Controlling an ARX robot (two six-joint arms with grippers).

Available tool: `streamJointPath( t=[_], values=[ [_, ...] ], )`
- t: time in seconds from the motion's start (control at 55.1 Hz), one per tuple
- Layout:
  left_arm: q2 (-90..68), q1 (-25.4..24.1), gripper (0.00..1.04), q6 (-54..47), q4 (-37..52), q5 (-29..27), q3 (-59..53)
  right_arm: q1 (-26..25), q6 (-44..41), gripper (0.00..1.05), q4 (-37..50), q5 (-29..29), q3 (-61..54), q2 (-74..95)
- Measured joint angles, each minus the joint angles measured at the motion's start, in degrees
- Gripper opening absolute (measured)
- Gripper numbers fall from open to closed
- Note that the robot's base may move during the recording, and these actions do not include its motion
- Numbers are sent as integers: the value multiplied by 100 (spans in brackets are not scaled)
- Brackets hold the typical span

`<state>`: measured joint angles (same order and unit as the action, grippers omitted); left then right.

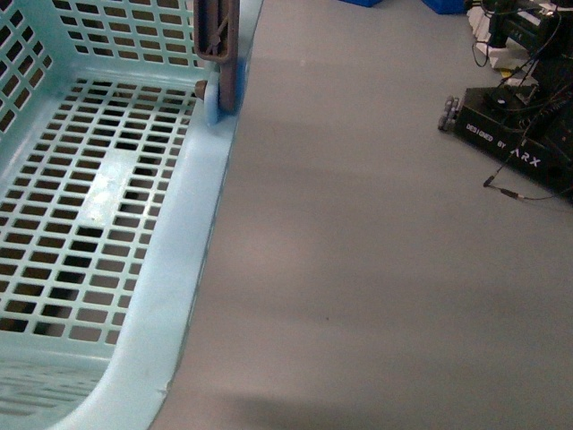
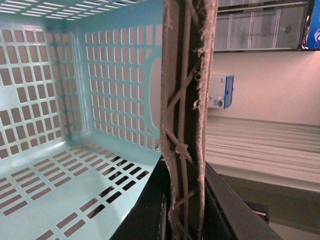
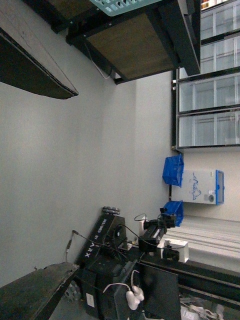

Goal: Pick mango and avocado into basket

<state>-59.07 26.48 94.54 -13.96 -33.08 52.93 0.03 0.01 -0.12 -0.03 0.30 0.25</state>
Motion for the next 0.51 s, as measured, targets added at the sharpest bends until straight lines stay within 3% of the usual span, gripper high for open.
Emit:
streamJointPath(
  t=[0.508],
  values=[
    [0,0,12,0,0,0,15,0,0,97,0,-2,2,0]
  ],
)
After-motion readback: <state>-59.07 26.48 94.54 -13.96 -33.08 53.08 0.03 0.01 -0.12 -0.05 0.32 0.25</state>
